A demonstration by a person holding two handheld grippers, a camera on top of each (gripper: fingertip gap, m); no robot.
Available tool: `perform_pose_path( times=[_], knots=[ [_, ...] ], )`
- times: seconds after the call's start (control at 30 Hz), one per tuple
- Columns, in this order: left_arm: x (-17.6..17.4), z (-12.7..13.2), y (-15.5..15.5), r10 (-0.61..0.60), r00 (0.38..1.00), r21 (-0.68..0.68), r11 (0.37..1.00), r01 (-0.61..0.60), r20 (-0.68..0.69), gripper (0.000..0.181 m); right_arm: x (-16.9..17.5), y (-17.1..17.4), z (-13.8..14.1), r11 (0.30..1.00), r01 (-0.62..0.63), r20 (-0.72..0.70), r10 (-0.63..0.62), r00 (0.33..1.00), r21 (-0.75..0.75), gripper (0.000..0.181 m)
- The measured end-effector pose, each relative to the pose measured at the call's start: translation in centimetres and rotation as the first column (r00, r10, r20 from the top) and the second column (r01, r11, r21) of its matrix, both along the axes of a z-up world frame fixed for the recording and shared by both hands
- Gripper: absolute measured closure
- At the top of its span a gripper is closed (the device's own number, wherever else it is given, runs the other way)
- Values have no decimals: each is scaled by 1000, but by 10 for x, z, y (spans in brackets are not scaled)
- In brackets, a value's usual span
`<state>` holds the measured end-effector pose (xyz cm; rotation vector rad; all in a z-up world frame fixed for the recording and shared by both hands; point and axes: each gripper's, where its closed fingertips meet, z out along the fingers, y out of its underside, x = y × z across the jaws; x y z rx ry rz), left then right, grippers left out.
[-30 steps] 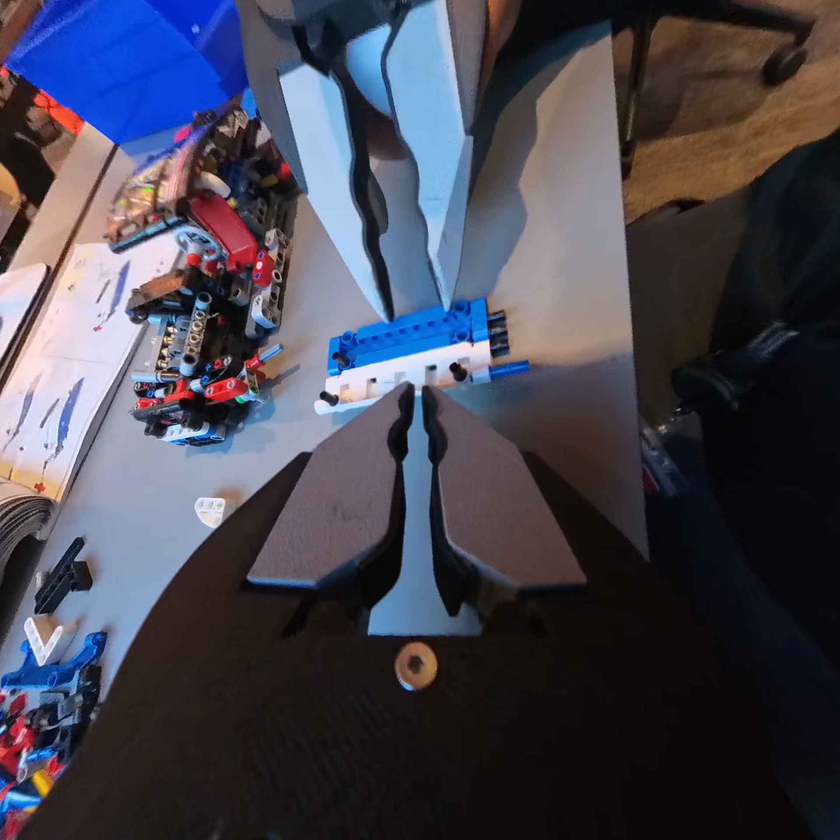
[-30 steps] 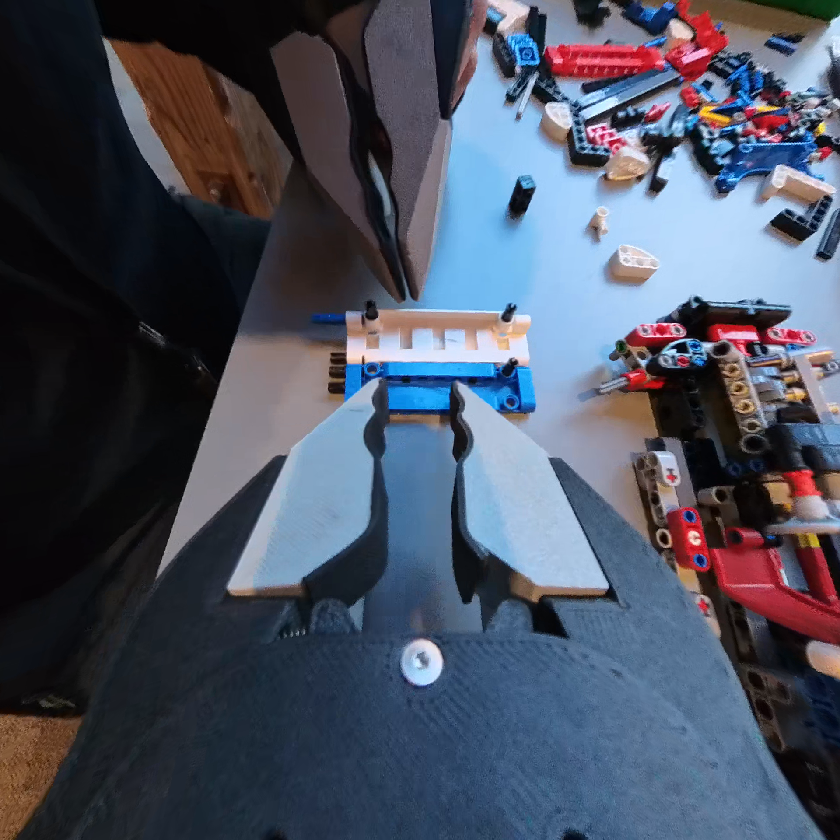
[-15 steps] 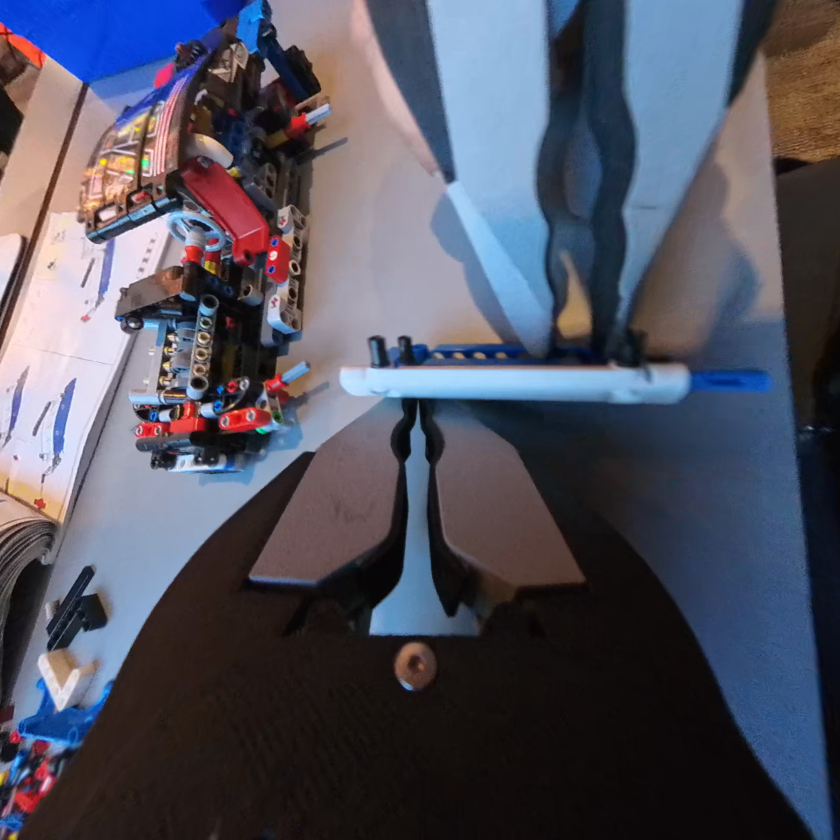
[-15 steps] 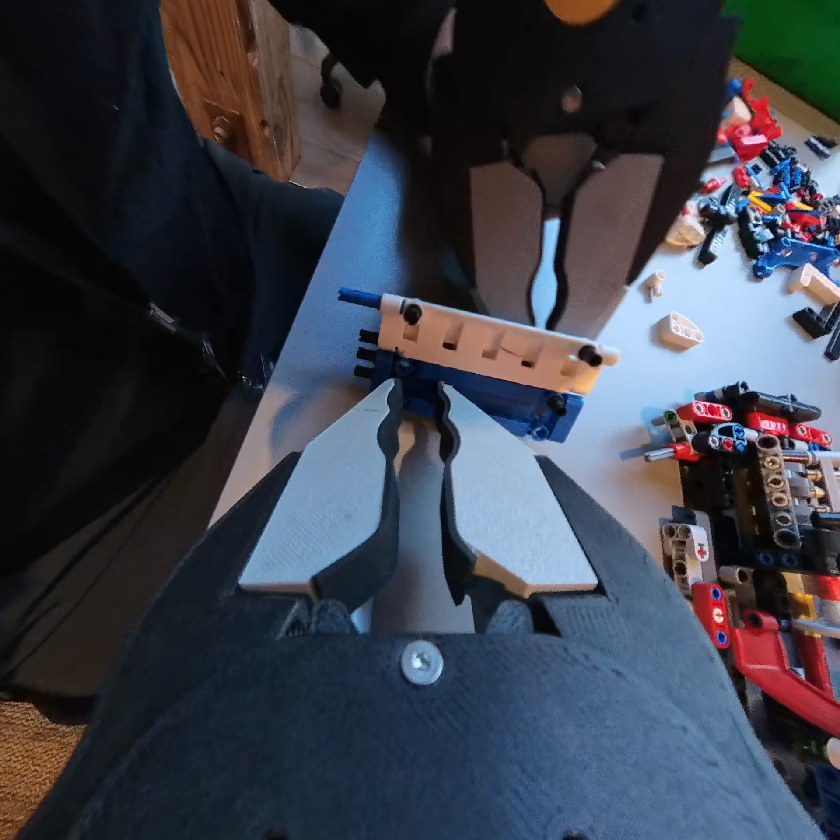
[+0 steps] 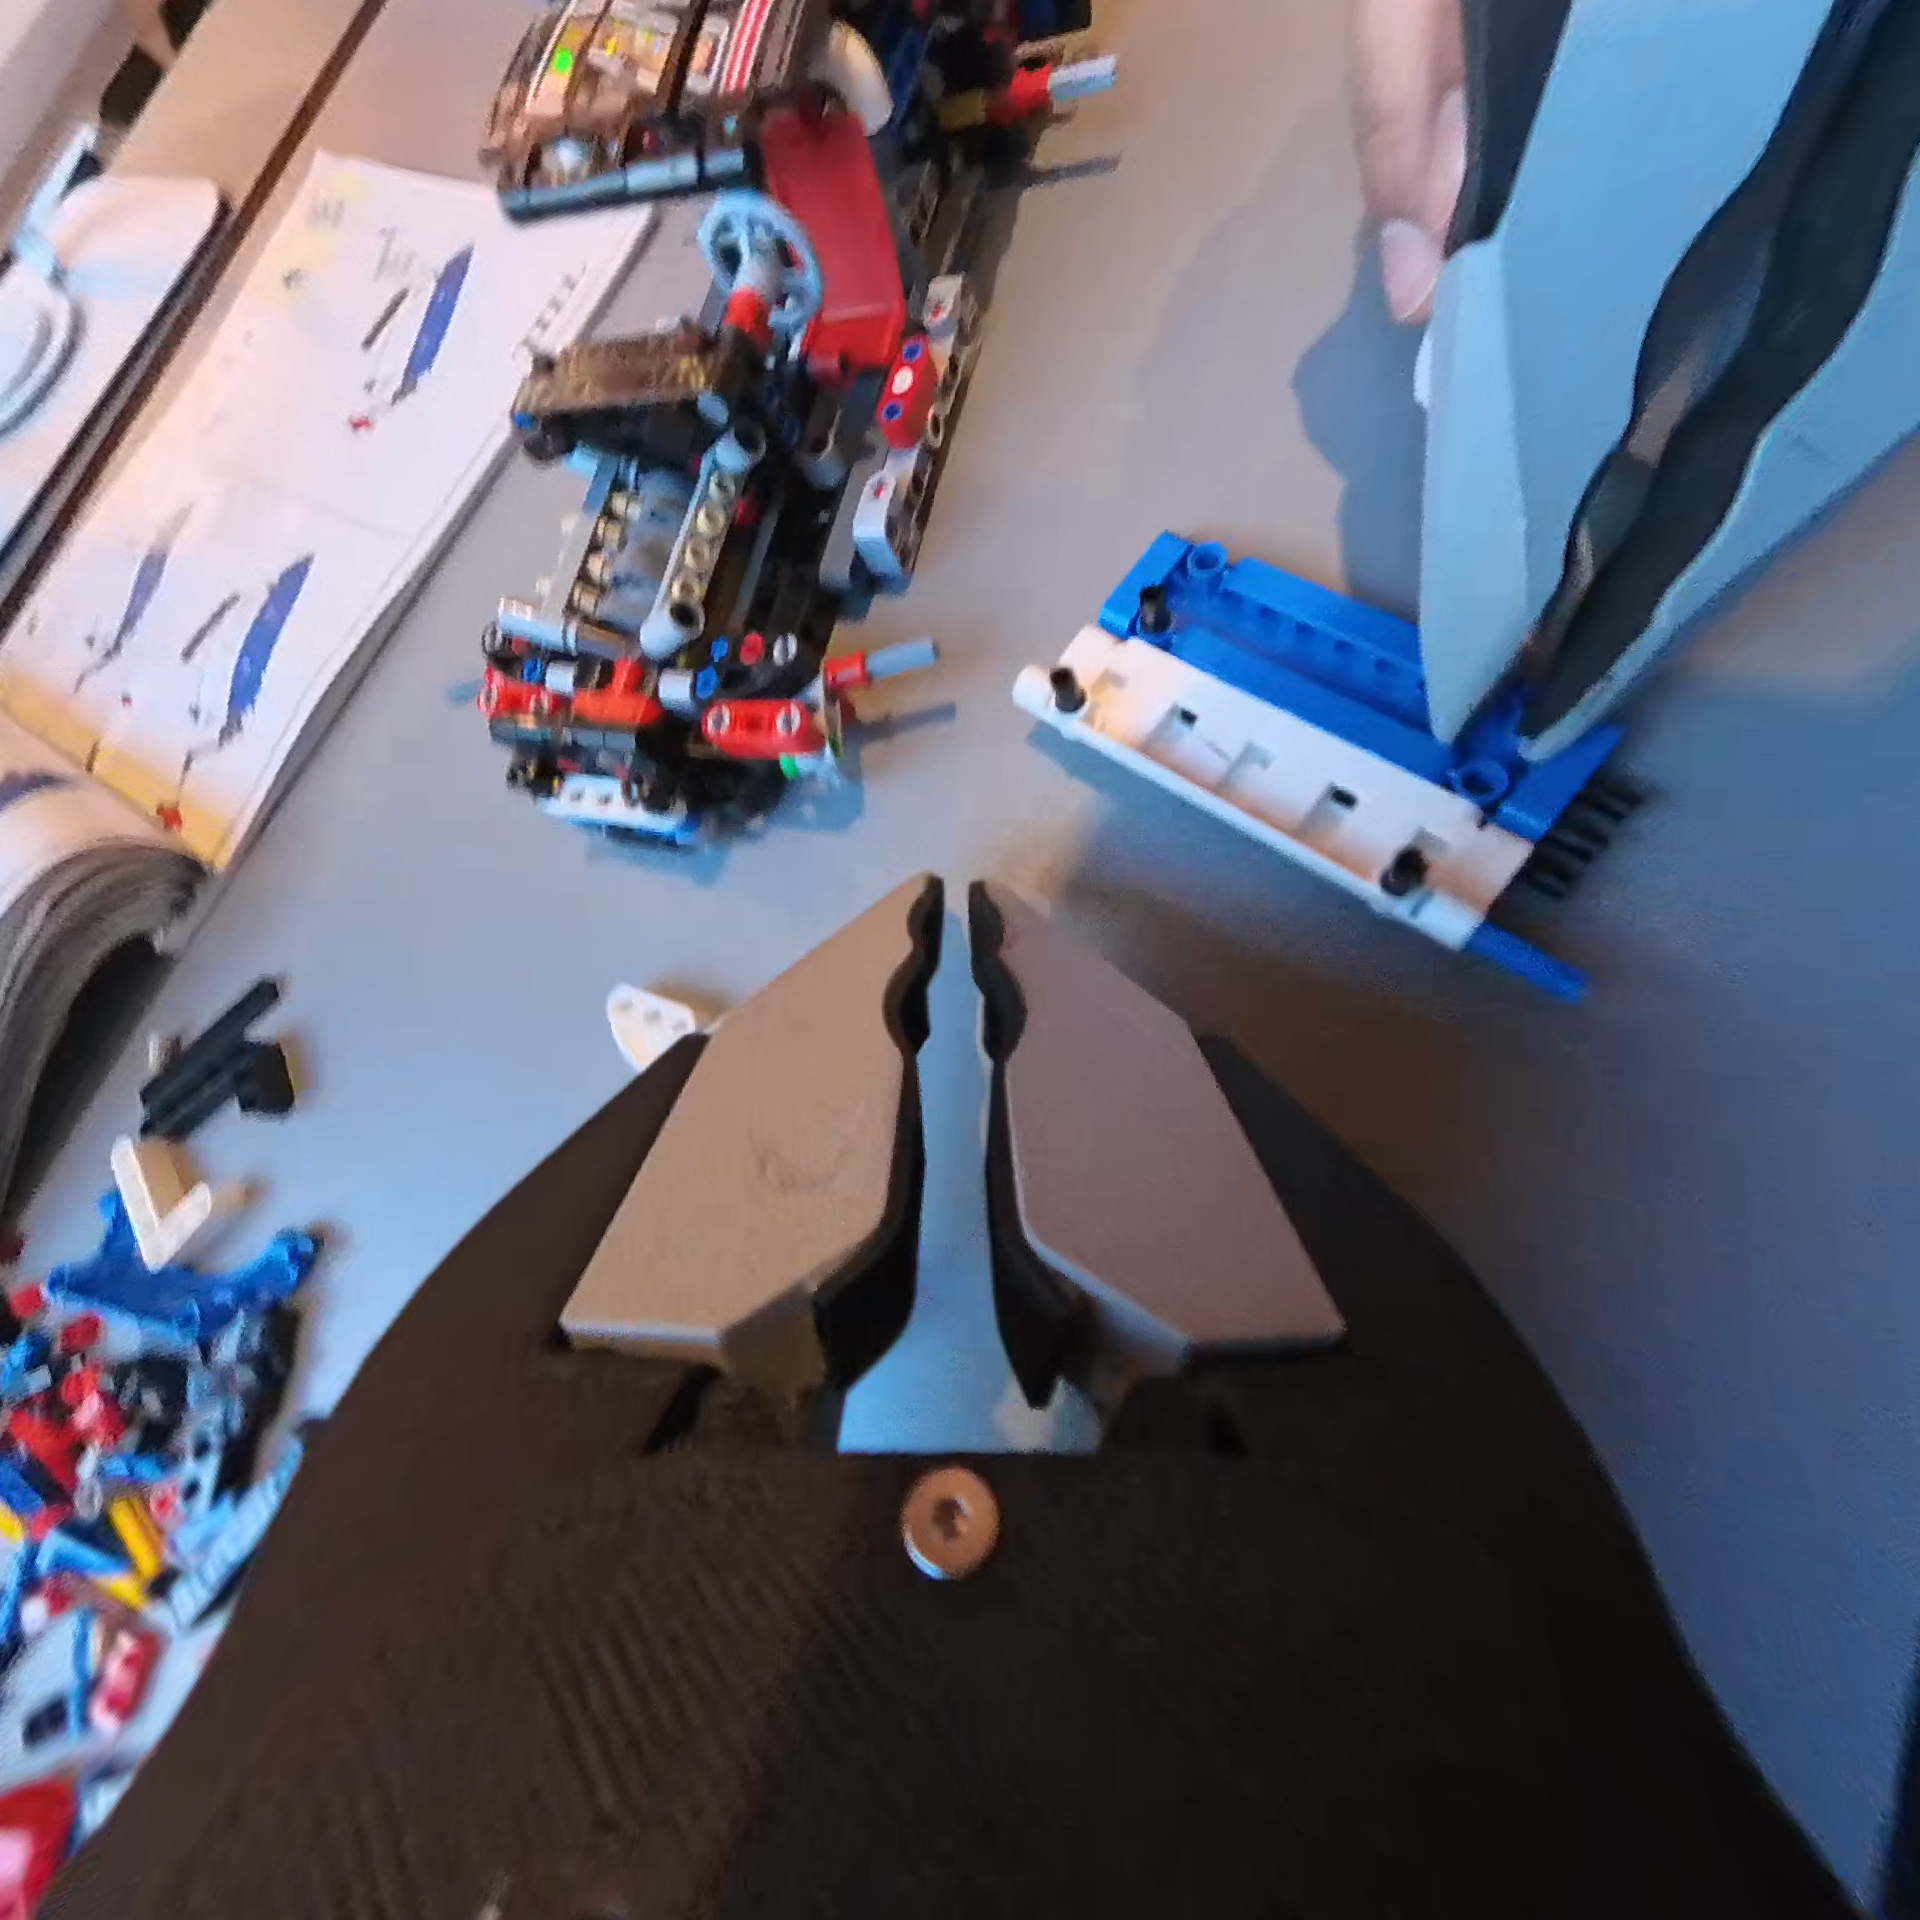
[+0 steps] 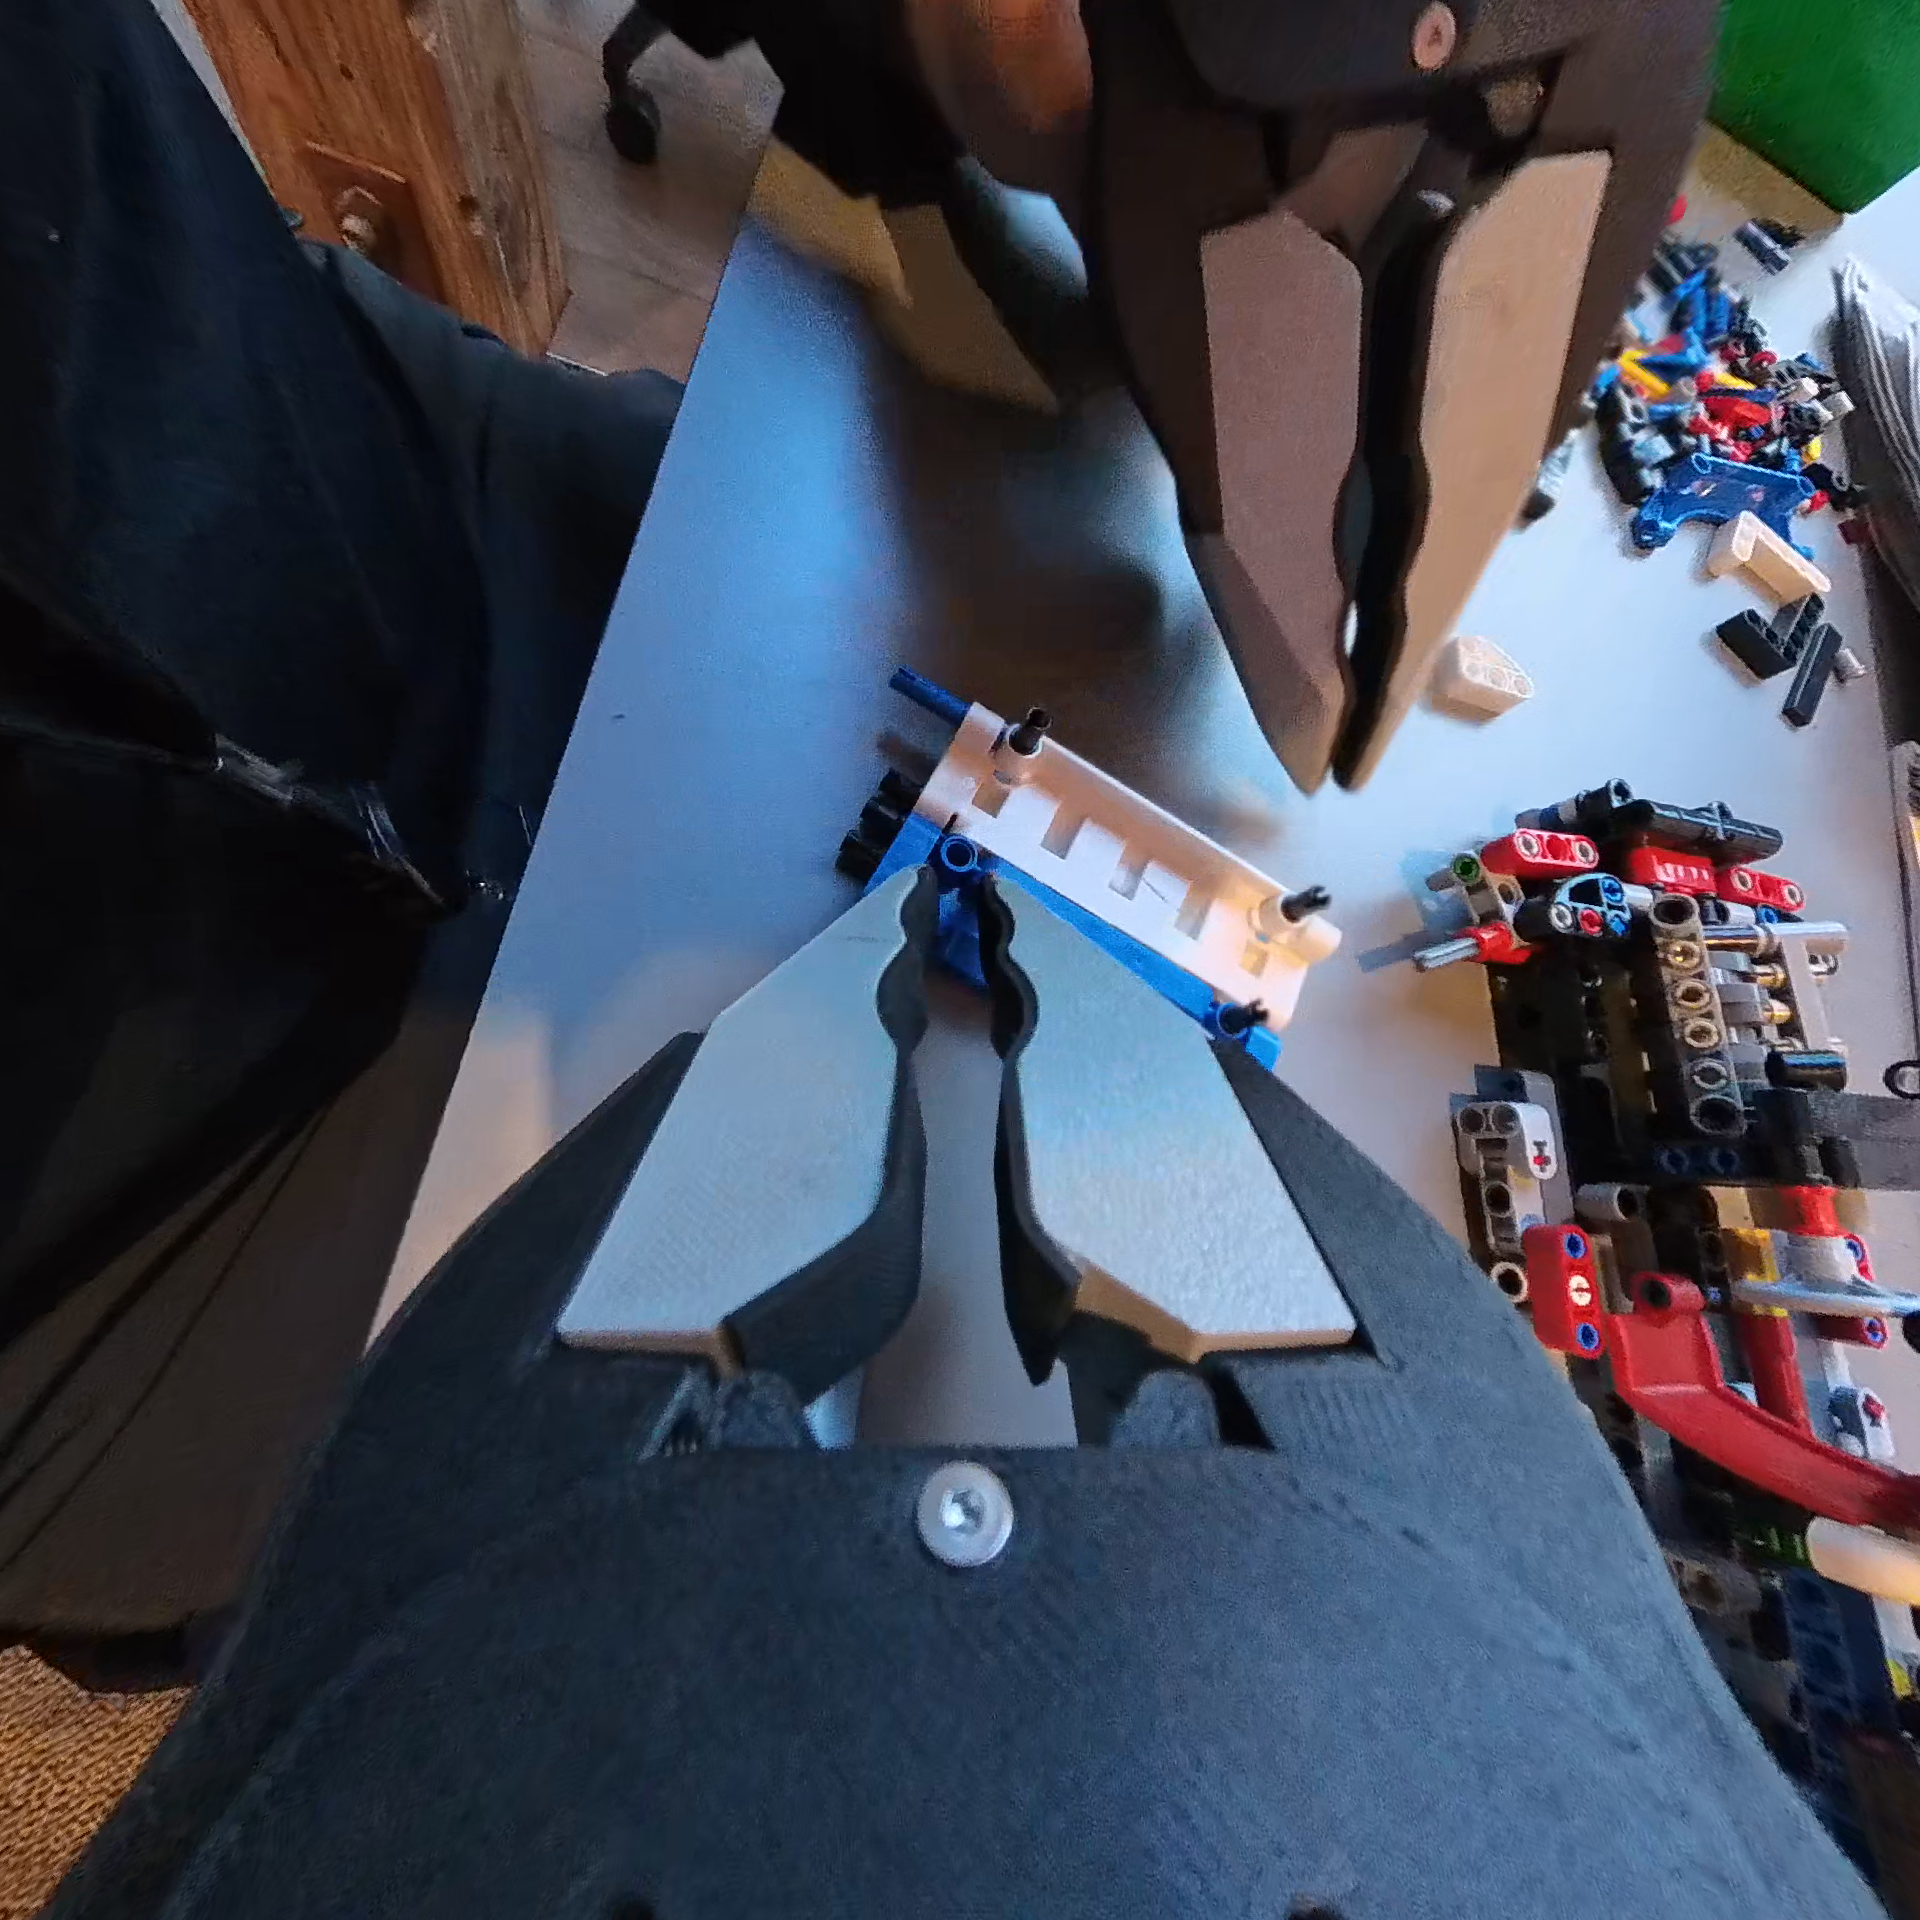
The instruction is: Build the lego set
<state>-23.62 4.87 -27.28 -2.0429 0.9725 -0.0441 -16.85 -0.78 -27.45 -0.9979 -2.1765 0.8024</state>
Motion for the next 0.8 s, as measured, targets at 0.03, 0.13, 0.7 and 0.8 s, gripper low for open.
perform_pose_path(
  times=[0.03, 0.13, 0.7, 0.8],
  knots=[
    [-2, -1, -7, 15, 1000, -20, 1000, -15, 17, 178, 0, 0, 0, 1000, 0, 0, 0, 1000, 0, 176],
    [4, 4, -28, 16, 996, -53, 999, -11, 88, 173, 0, -2, 0, 1000, -2, 1, 2, 1000, 2, 176],
    [38, -5, -20, -95, 995, -57, 994, 96, 18, 173, 0, -9, 1, 999, -34, -16, 35, 999, 17, 175],
    [44, -6, -8, -106, 994, -57, 993, 107, 18, 174, 0, -7, 1, 999, -25, -19, 26, 999, 19, 174]
  ],
)
